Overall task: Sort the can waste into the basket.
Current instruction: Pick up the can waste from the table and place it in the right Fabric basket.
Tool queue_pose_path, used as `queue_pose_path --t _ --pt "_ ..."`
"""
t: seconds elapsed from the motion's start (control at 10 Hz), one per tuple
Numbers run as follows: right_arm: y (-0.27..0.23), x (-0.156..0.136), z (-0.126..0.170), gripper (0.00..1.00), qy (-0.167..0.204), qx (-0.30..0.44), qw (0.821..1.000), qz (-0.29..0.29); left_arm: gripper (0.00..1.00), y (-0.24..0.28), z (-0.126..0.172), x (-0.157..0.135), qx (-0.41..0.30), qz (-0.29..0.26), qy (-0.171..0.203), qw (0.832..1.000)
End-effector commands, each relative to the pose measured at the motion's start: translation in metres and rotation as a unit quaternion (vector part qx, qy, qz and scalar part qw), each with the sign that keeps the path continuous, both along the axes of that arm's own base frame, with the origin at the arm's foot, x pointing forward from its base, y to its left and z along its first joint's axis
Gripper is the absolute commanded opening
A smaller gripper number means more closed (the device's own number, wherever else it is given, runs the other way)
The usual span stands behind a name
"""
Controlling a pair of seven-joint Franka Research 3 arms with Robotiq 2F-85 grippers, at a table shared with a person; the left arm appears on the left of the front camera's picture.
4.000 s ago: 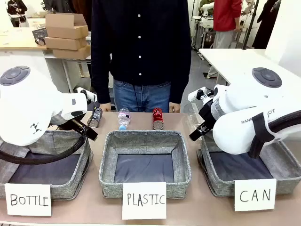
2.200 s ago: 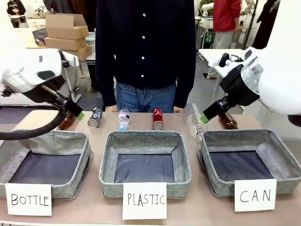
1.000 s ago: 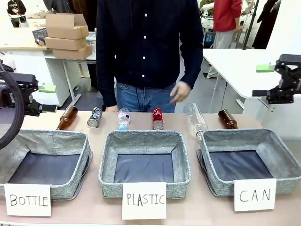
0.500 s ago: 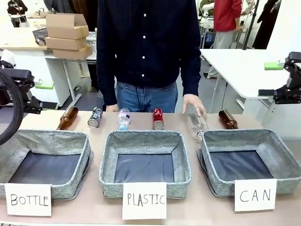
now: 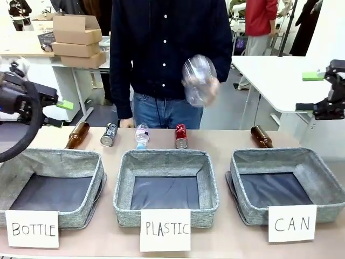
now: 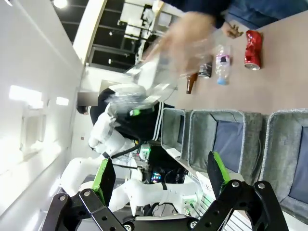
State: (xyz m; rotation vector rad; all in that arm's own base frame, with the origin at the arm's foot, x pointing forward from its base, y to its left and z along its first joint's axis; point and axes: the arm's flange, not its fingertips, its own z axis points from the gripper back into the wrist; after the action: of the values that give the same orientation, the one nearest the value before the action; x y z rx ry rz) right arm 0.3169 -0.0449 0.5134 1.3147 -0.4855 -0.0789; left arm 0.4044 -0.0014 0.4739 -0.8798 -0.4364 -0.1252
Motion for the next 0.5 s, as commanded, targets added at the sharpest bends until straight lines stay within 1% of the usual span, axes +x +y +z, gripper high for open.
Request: queue_pose_path --t 0.0,0.1,0.2,0.3,0.4 --pt "0.000 0.006 0.003 1.00 -0.015 0.009 1.000 0.001 1.00 0.000 -0.022 0.080 0.225 0.049 0.135 0.964" --pt "0.000 0.006 0.003 1.00 -0.015 0.009 1.000 0.001 1.00 0.005 -0.038 0.107 0.301 0.052 0.169 0.937" --pt "0.000 0.006 0.003 1.00 -0.015 0.009 1.000 0.001 1.00 -0.005 -0.044 0.117 0.305 0.024 0.175 0.936" --pt "0.000 0.006 0.003 1.00 -0.015 0.009 1.000 0.001 1.00 -0.019 -0.040 0.122 0.266 0.049 0.127 0.954" --pt "0.000 0.006 0.003 1.00 -0.015 0.009 1.000 0.001 1.00 0.000 -0.057 0.106 0.215 0.056 0.070 0.972"
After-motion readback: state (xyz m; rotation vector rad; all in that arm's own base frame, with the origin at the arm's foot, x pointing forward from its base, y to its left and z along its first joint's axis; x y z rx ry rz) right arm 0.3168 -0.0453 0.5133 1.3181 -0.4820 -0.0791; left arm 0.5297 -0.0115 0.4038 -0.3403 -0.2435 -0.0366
